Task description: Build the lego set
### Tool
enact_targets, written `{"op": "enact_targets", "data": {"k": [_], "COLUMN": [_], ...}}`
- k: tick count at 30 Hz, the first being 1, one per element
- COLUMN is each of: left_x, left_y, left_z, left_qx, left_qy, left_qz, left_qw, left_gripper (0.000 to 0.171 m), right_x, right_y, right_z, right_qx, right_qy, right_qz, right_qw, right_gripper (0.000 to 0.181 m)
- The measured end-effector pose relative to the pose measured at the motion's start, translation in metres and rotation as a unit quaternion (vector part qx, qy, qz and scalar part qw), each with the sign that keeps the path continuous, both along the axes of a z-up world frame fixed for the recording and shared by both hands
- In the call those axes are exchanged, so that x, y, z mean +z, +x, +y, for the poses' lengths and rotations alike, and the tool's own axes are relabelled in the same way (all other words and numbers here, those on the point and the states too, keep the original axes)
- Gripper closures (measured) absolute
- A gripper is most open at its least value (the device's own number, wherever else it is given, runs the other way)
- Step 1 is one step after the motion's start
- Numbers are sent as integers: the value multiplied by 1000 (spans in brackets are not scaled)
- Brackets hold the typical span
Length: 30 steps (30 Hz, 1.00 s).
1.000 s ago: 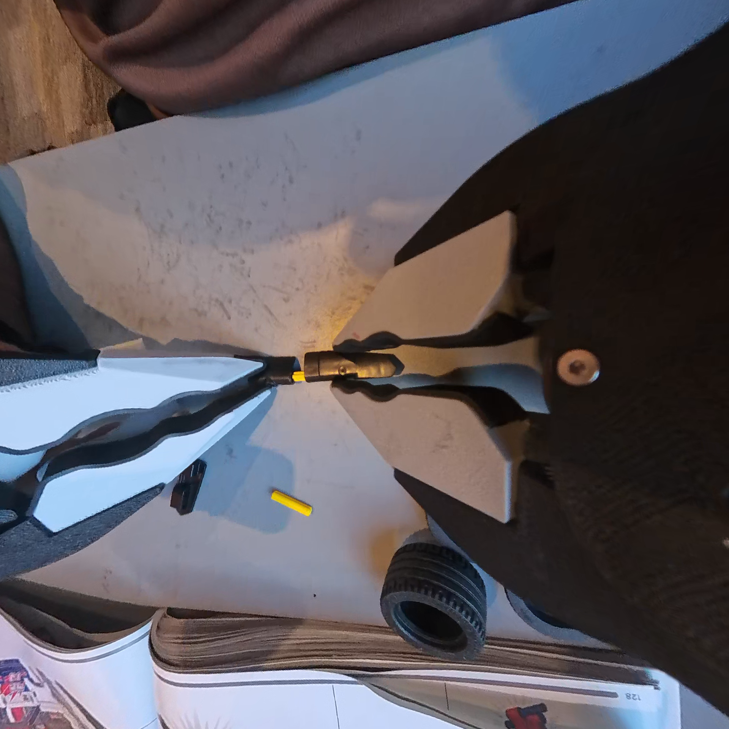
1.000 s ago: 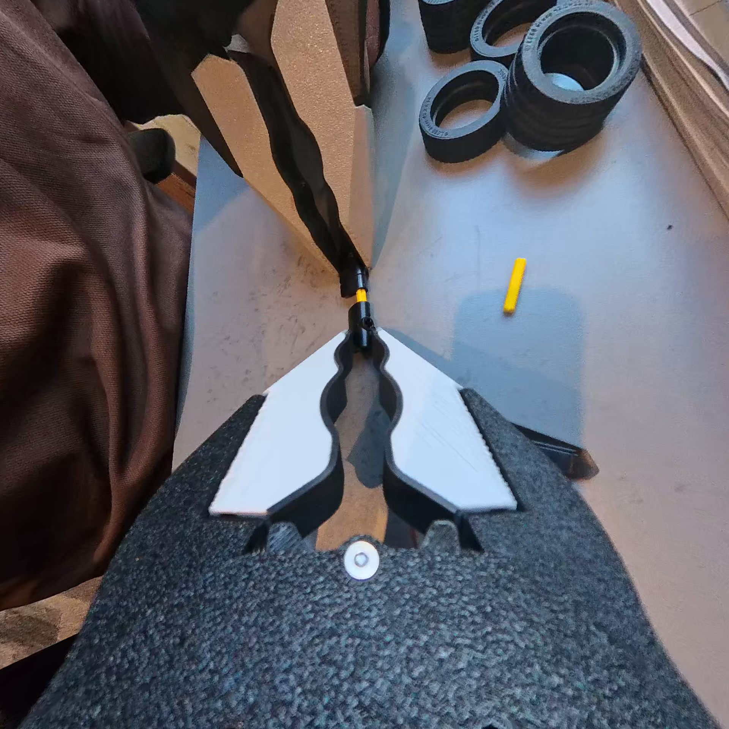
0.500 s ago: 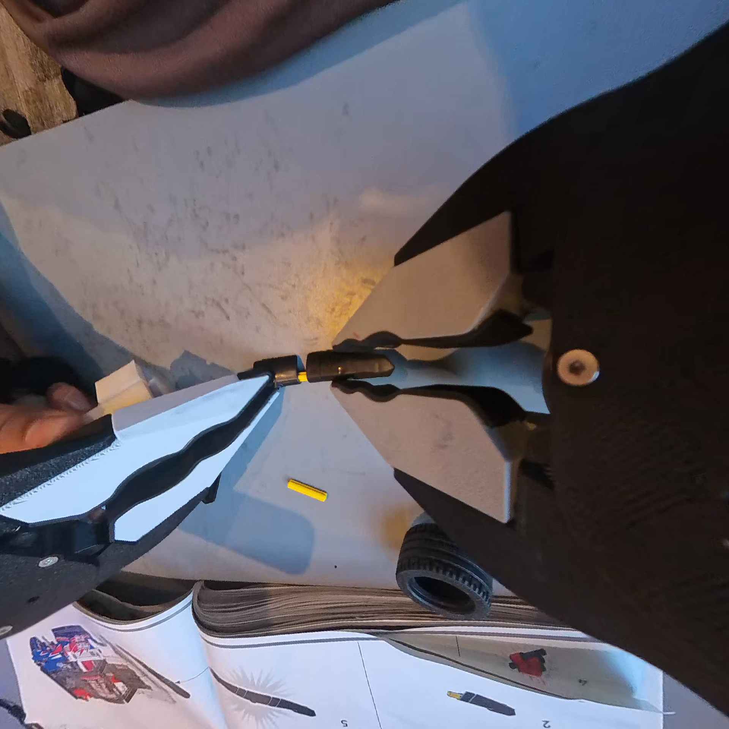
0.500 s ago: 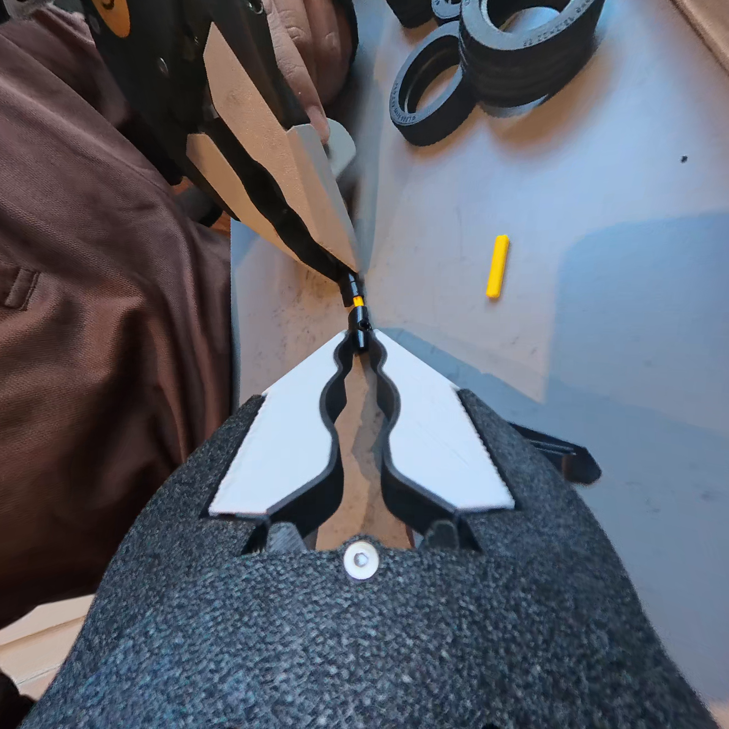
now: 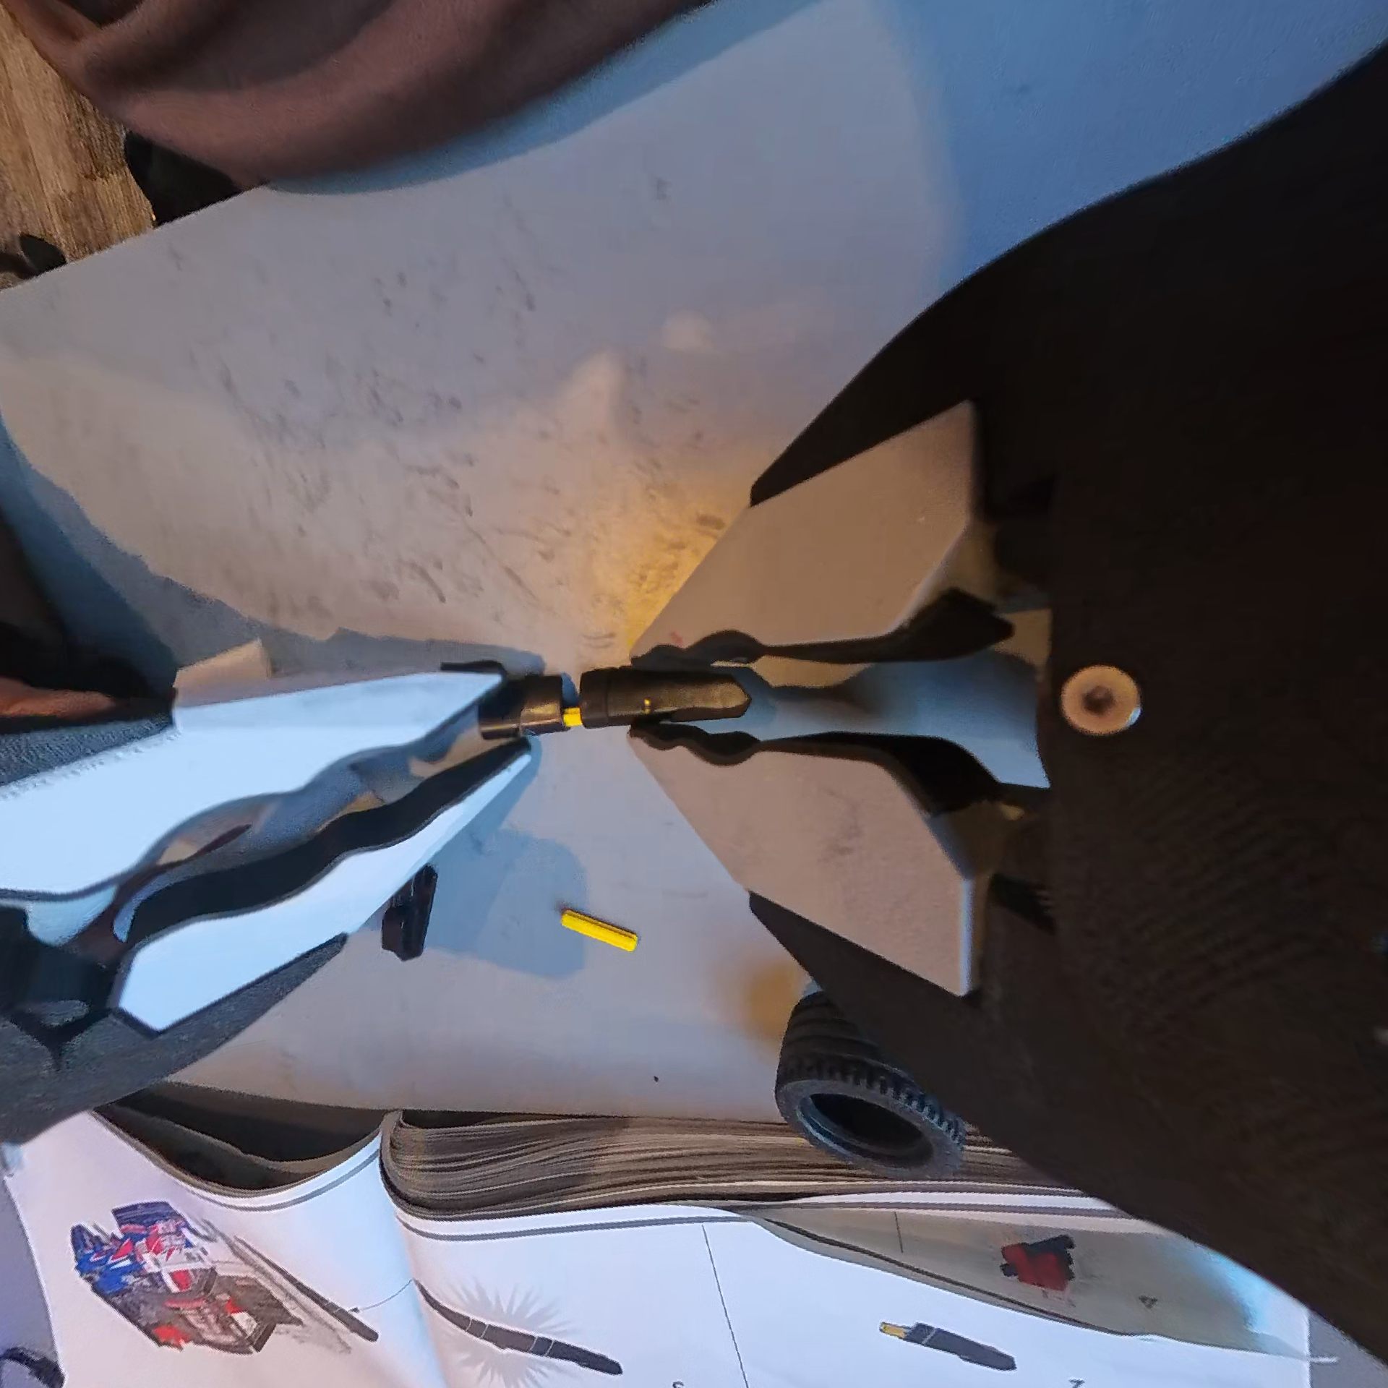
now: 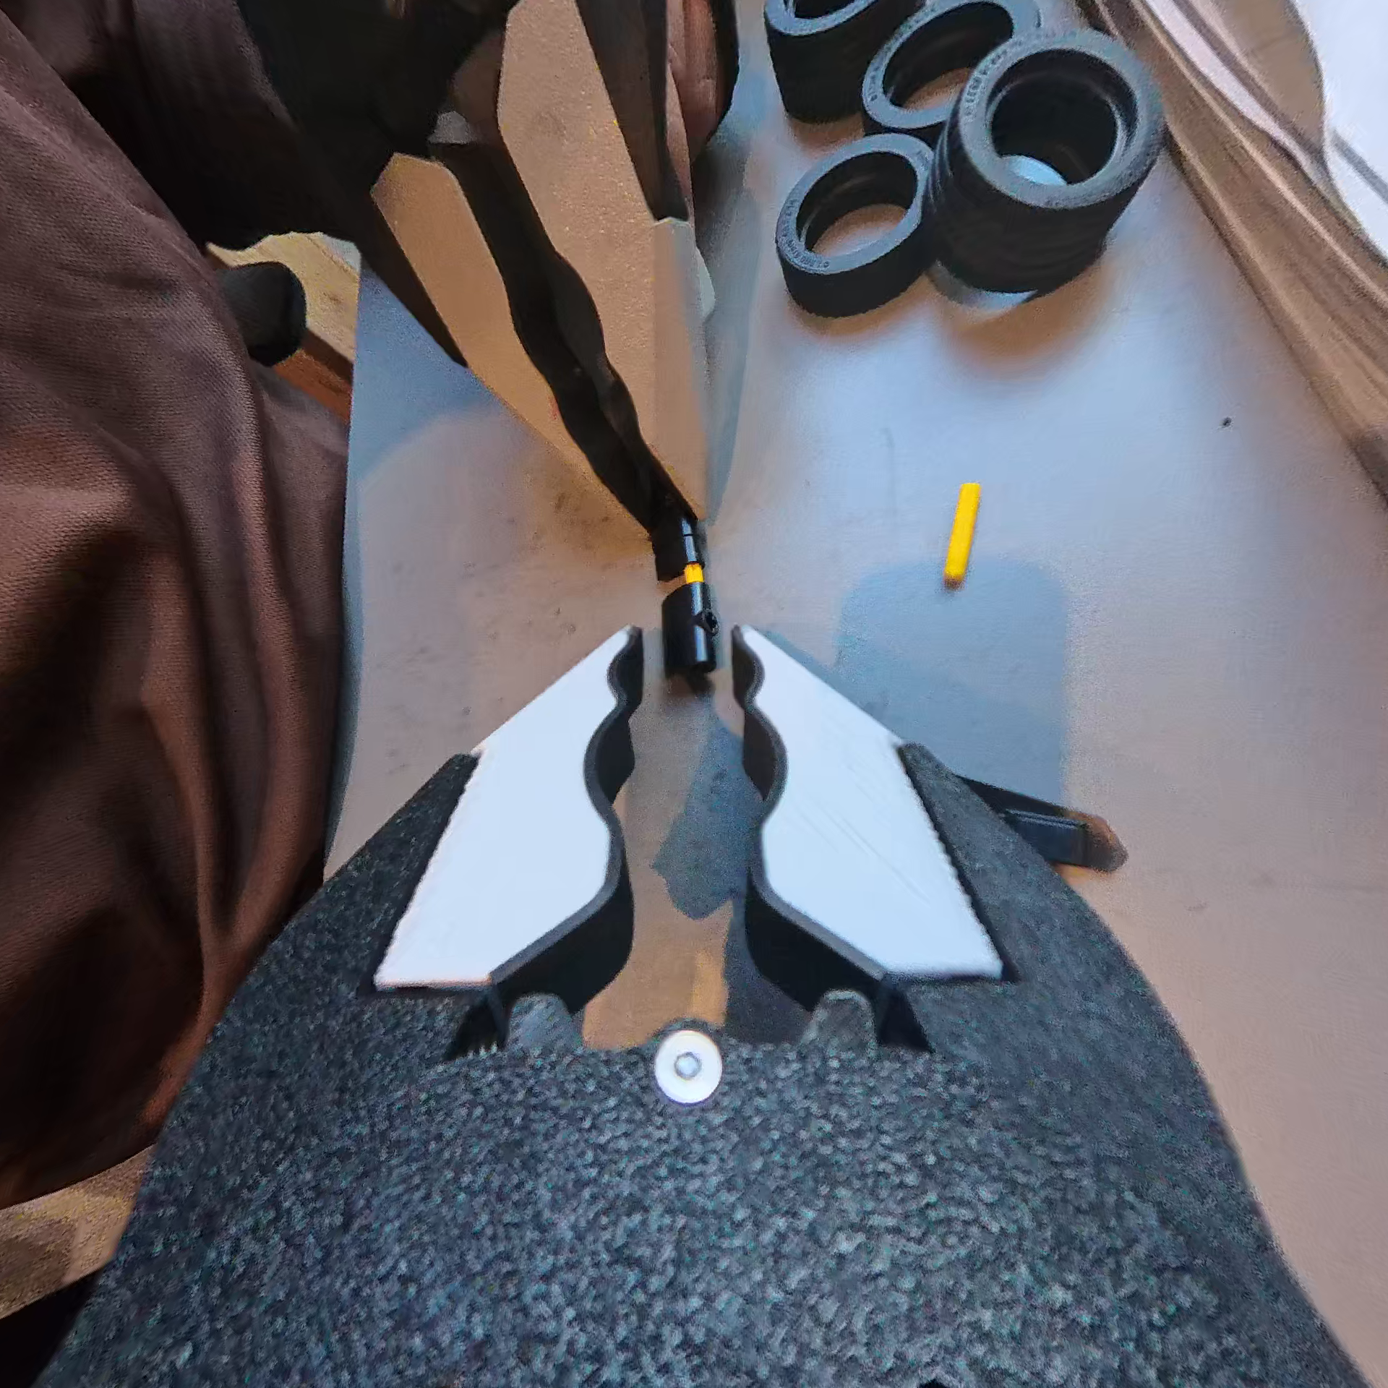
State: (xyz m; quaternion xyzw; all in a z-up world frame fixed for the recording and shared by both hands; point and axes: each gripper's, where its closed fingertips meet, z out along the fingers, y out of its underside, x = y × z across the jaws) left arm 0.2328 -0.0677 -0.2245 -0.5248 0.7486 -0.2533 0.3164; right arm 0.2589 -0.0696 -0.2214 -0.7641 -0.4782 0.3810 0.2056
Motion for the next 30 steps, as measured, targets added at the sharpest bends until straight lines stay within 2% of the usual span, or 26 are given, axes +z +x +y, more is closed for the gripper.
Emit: {"op": "enact_targets", "data": {"k": [5,8,10,20,30], "left_x": [0,0,0,-1,-1], "left_y": [0,0,0,0,-1], "left_z": [0,0,0,1,0], "left_qx": [1,1,1,6,2], "left_qy": [2,1,-1,-9,-23], "left_qz": [-1,-1,0,5,9], "left_qw": [1000,1000,1000,1000,1000], "left_gripper": [160,161,161,161,161], "right_x": [-1,-3,-5,-5,-3], "right_y": [9,8,7,4,-3], "right_z": [0,0,0,0,1], "right_qx": [-7,0,2,-14,24], "right_qy": [69,136,151,79,48], "right_qz": [-27,-53,-63,-32,-12], "right_qw": [997,989,987,996,999], "right_gripper": [156,166,168,168,173]}}
